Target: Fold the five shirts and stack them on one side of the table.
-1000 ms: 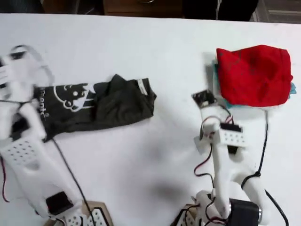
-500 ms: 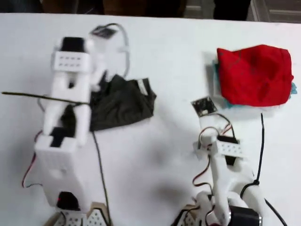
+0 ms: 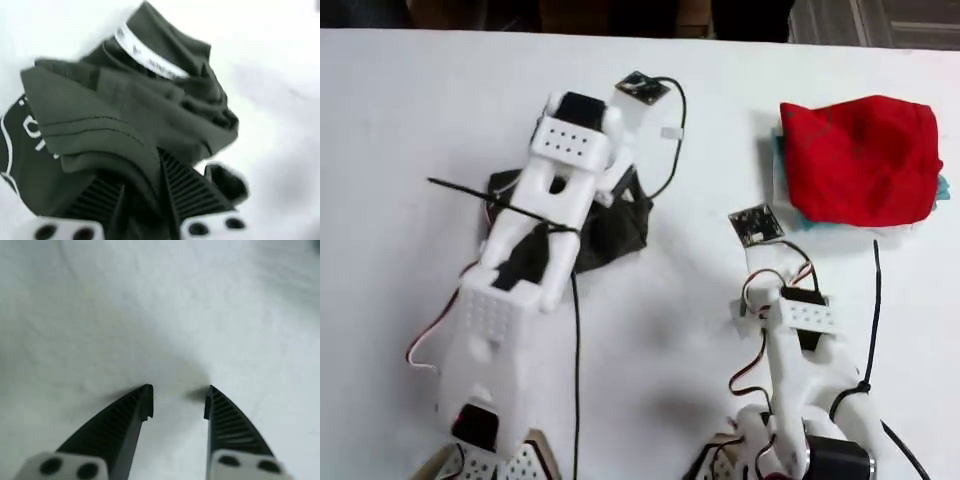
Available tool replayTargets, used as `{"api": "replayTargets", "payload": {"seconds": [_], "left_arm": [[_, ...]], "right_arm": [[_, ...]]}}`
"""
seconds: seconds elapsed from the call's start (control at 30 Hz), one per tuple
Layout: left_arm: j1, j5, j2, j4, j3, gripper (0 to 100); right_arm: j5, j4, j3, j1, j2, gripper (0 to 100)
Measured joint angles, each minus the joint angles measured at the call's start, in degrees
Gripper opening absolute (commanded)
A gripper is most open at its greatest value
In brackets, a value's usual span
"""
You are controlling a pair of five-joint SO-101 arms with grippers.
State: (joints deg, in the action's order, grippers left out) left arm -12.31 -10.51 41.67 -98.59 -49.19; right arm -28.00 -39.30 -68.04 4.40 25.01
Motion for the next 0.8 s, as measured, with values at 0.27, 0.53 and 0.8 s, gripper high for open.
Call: {"api": "replayTargets", "payload": {"seconds": [0.27,0.53,0.8], "left_arm": [[-0.4,-0.1,3.0,-2.6,-16.4,24],[9.0,-0.1,3.0,-2.8,-16.7,24],[9.1,-0.3,3.6,0.2,-3.4,24]], "right_arm": [[0.0,0.0,0.0,0.0,0.0,17.0],[0.0,0.0,0.0,0.0,0.0,17.0],[0.0,0.0,0.0,0.0,0.0,17.0]]}}
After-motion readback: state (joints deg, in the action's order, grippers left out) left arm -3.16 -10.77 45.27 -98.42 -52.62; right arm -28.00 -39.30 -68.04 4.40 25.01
